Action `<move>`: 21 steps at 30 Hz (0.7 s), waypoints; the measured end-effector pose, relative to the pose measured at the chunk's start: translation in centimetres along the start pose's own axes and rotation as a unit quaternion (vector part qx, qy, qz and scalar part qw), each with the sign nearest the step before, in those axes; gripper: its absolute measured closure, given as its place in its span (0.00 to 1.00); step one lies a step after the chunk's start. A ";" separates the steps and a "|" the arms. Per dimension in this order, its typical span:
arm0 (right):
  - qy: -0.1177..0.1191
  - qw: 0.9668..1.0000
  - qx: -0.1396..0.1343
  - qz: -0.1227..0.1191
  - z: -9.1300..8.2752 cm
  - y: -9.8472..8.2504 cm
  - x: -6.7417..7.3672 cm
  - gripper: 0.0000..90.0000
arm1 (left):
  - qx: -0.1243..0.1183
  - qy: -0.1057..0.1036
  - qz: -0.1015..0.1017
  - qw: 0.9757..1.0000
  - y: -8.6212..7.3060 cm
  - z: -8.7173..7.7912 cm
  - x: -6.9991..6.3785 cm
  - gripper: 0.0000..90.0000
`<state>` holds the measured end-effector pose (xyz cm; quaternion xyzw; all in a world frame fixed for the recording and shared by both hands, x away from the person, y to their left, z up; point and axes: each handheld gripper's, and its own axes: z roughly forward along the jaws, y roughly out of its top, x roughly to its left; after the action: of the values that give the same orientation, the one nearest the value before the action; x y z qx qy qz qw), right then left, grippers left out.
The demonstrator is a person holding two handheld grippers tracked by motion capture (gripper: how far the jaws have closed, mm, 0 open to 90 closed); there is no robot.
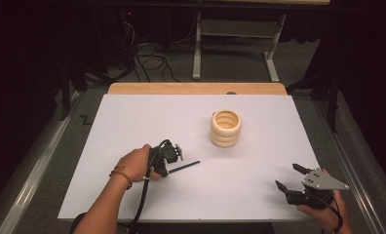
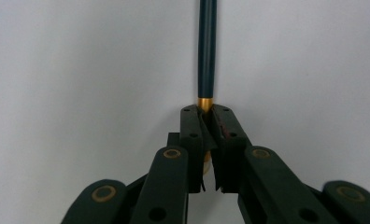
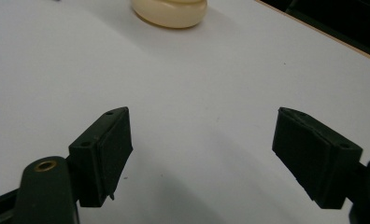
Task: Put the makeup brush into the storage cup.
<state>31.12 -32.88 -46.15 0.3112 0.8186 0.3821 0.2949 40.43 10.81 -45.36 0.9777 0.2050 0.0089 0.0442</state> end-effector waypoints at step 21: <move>0.005 1.000 0.007 0.001 0.2 0.2 0.1 0.23 | -0.053 0.036 0.028 0.998 -0.8 -1.0 -0.8 0.94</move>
<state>31.22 -32.63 -46.14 0.3124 0.8225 0.3779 0.2883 39.31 11.25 -44.42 0.9785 0.1778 0.0559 0.0888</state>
